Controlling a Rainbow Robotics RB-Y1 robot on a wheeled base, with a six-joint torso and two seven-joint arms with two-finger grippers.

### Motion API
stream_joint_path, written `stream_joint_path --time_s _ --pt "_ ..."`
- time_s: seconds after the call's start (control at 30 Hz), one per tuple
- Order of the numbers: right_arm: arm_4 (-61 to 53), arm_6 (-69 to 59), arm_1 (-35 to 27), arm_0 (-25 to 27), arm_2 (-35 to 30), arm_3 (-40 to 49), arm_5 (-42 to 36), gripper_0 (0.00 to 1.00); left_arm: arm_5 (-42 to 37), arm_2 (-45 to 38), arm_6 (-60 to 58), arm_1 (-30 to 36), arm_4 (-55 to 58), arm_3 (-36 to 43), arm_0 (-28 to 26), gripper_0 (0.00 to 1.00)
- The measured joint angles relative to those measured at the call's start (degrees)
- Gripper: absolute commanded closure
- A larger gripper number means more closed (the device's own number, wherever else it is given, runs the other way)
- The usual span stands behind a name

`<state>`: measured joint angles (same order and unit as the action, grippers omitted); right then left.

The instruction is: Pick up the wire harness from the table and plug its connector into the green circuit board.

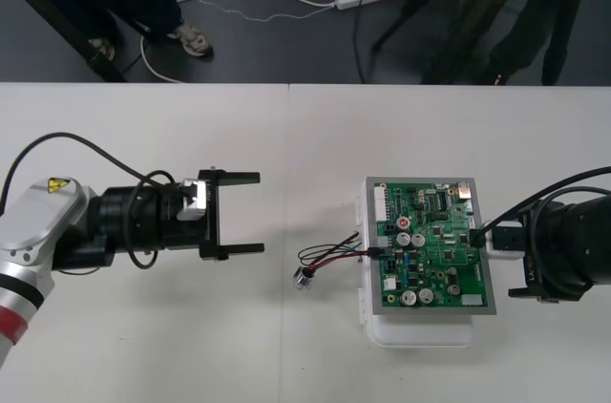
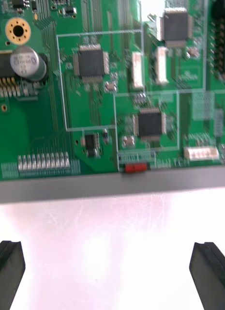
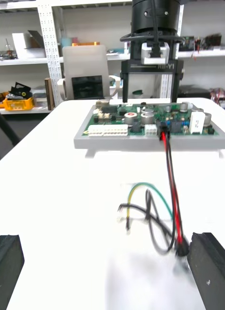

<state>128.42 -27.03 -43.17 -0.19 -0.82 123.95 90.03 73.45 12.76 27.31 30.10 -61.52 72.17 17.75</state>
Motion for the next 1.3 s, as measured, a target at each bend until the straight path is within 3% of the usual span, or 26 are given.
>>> stream_joint_path --time_s 0.33,0.63,1.0,1.3 --pt "-18.23 0.00 -2.98 0.00 -7.61 -1.01 0.00 0.00 2.55 -4.88 -2.36 6.43 -0.72 7.59 -0.08 0.00" --pt "-38.06 0.00 -2.99 0.00 -11.56 -4.11 -0.08 0.00 3.58 -9.48 -20.97 8.39 -2.69 13.65 -0.60 0.00" --pt "-48.08 0.00 -1.92 -0.05 -11.61 -4.24 -5.27 0.00 6.28 -16.04 -24.31 9.70 -6.36 20.22 -0.77 0.00" --pt "-48.60 0.00 5.04 -1.35 -12.64 -4.06 -5.37 0.00 9.74 -19.64 -33.93 10.70 -8.19 25.29 -0.87 0.00"
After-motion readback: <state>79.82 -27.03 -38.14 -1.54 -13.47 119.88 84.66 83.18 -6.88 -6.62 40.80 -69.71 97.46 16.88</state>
